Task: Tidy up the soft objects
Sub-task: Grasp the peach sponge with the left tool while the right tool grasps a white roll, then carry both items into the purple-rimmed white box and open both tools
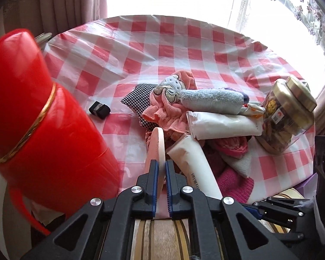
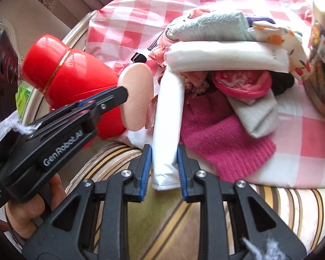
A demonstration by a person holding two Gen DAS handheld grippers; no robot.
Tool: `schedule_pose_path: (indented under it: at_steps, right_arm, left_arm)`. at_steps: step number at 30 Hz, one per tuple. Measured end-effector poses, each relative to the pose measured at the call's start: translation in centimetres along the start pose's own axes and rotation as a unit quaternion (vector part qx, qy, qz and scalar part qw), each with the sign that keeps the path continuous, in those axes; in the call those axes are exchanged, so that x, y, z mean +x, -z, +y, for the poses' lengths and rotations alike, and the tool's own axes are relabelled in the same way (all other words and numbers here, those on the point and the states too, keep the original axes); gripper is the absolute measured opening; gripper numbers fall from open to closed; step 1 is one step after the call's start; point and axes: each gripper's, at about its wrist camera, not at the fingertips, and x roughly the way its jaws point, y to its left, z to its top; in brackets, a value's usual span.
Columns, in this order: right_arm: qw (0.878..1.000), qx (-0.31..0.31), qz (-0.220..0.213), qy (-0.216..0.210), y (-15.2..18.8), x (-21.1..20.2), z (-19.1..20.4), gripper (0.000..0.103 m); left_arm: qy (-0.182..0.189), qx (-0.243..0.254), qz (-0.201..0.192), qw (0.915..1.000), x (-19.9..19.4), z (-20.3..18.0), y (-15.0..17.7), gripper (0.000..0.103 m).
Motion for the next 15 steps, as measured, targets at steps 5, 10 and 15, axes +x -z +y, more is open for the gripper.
schedule_pose_path:
  at_steps: [5, 10, 15]
  right_arm:
    - [1.000, 0.005, -0.016, -0.012, 1.1, -2.6, -0.5, 0.027]
    - [0.999, 0.003, -0.050, -0.005, 2.4, -6.4, -1.3, 0.027]
    - [0.997, 0.017, -0.080, -0.001, 3.8, -10.4, -2.8, 0.027]
  left_arm:
    - [0.006, -0.012, -0.017, 0.9998, -2.3, -0.1, 1.0, 0.007]
    - [0.017, -0.005, -0.035, 0.9992, -4.5, -1.6, 1.6, 0.007]
    - [0.034, 0.015, -0.054, 0.9978, -6.7, -4.1, 1.4, 0.007]
